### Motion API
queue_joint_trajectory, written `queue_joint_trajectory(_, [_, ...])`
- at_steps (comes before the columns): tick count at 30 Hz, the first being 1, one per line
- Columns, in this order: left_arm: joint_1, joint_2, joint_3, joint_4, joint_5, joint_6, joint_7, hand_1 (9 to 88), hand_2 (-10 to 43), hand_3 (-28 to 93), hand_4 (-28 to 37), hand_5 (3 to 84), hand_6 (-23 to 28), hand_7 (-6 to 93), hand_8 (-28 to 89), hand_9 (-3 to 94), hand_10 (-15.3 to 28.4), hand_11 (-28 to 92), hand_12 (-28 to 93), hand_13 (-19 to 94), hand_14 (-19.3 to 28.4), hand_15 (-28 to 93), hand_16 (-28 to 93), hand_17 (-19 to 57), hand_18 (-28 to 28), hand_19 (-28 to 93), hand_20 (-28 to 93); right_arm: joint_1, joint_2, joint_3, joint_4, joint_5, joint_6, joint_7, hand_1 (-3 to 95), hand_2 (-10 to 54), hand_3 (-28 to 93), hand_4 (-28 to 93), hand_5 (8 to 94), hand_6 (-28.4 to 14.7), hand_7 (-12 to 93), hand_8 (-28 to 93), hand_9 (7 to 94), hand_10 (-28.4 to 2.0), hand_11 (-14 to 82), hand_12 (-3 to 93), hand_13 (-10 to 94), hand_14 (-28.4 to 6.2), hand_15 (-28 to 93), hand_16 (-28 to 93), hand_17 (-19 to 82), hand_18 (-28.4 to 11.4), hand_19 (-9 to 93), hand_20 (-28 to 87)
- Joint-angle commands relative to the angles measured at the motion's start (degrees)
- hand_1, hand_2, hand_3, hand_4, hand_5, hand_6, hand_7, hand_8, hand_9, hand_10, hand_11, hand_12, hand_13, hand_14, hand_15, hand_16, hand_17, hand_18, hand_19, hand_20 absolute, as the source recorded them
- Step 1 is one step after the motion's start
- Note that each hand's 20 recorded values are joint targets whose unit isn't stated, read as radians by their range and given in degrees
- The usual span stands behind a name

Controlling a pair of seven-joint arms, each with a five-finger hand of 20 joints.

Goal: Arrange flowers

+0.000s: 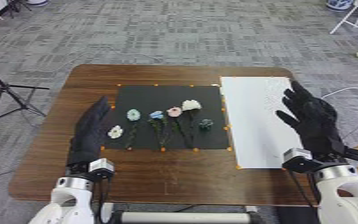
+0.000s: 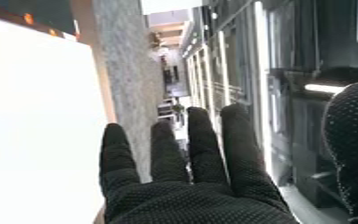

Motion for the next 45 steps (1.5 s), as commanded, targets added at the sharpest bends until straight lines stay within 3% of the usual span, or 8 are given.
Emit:
queue_joint_trajectory(1, [1.47, -1.73, 0.08, -0.43, 0.76, -1.21, -1.60, 28.9, -8.2, 65, -27.3, 25.8, 2.9, 17.1, -8, 16.3, 10.2, 16, 19, 9, 10.4, 13, 8, -10.9, 16.1, 32, 11, -2.58, -0.96, 0.14, -1.42, -0.40, 1.49, -2.22, 15.5, -3.3, 83, -23, 29.2, -2.1, 10, -8, 27.6, -9.3, 1.1, 18.5, 20, -10.8, -6, 38, -2, -19.6, 28, 15])
queue_joint_trajectory(16, [-2.19, -0.75, 1.14, 1.11, -0.71, -1.57, 0.30, 29.7, -7.9, 65, -26.0, 25.8, 2.8, 17.0, -8, 16.4, 10.2, 16, 19, 11, 11.3, 15, 8, -10.4, 16.4, 33, 12, -0.60, 1.16, -0.27, -0.03, 1.32, 0.66, -3.11, 17.1, -3.6, 84, -23, 31.7, -3.0, 11, -8, 30.8, -9.7, 1.4, 19.0, 24, -7.4, -3, 33, 4, -17.4, 28, 15])
queue_joint_trajectory(22, [1.97, -0.83, -0.65, -0.70, -0.45, -1.03, -0.50, 29.7, -7.9, 65, -25.6, 25.8, 2.8, 17.1, -8, 16.3, 10.0, 16, 19, 11, 11.5, 17, 7, -10.3, 16.6, 33, 12, 1.31, -1.14, -2.91, 0.50, -0.14, -2.21, -1.94, 17.2, -3.6, 84, -23, 31.9, -3.1, 11, -9, 31.0, -9.8, 2.1, 18.4, 26, -7.9, -1, 31, 5, -18.0, 29, 16])
queue_joint_trajectory(26, [-0.69, -0.45, 0.35, 0.63, -0.71, -1.75, -0.50, 29.9, -8.0, 65, -25.6, 25.8, 2.8, 17.0, -8, 16.3, 10.1, 16, 19, 11, 11.5, 17, 7, -10.3, 16.6, 33, 12, 0.61, 1.13, -1.22, 0.54, -0.85, -0.59, -2.00, 17.4, -3.5, 84, -23, 31.5, -3.1, 11, -8, 30.7, -9.8, 1.8, 18.2, 26, -9.0, 1, 30, 5, -18.6, 29, 16])
queue_joint_trajectory(33, [2.21, -0.84, -0.90, -0.54, -1.71, -2.31, -1.23, 29.8, -7.9, 65, -25.5, 25.9, 2.8, 17.0, -8, 16.5, 10.2, 16, 19, 12, 11.7, 18, 7, -10.0, 16.7, 33, 12, -0.41, -0.66, -2.11, 0.10, 0.23, -2.48, -1.80, 17.3, -3.4, 84, -23, 31.5, -3.1, 11, -9, 30.8, -9.8, 1.9, 18.4, 26, -9.3, 2, 28, 5, -18.7, 29, 16])
queue_joint_trajectory(38, [-1.73, -0.94, 0.84, 1.06, -1.35, -2.39, -0.02, 29.9, -7.8, 65, -25.4, 25.9, 2.9, 17.0, -8, 16.5, 10.1, 16, 19, 12, 11.7, 18, 7, -10.0, 16.7, 33, 11, -0.45, 0.40, -1.50, 0.03, 4.27, -1.56, -2.59, 17.3, -3.4, 84, -23, 31.5, -3.1, 11, -8, 30.9, -9.9, 2.1, 18.5, 27, -9.3, 3, 28, 5, -18.9, 31, 17])
queue_joint_trajectory(42, [1.10, -1.46, -0.52, -0.22, -1.74, -0.74, 0.07, 29.9, -7.6, 65, -25.4, 25.8, 2.8, 16.9, -8, 16.5, 10.1, 16, 19, 12, 11.7, 18, 6, -10.0, 16.7, 33, 11, 2.83, -1.30, -5.00, 1.06, 12.05, -6.29, -2.11, 17.4, -3.4, 84, -23, 31.7, -3.3, 11, -8, 30.2, -10.1, 1.7, 18.5, 27, -9.4, 4, 28, 5, -19.1, 31, 17])
queue_joint_trajectory(45, [1.61, -1.21, -0.84, -0.35, -0.90, -2.58, -1.96, 29.8, -7.7, 65, -25.4, 25.9, 2.8, 16.9, -8, 16.5, 10.1, 16, 19, 12, 11.7, 18, 6, -9.9, 16.7, 33, 11, 1.84, -0.63, -3.71, 0.56, 5.27, -6.44, -1.81, 17.1, -3.3, 83, -23, 31.4, -3.4, 11, -8, 29.4, -10.1, 1.4, 18.7, 25, -10.0, 4, 28, 4, -19.4, 31, 17])
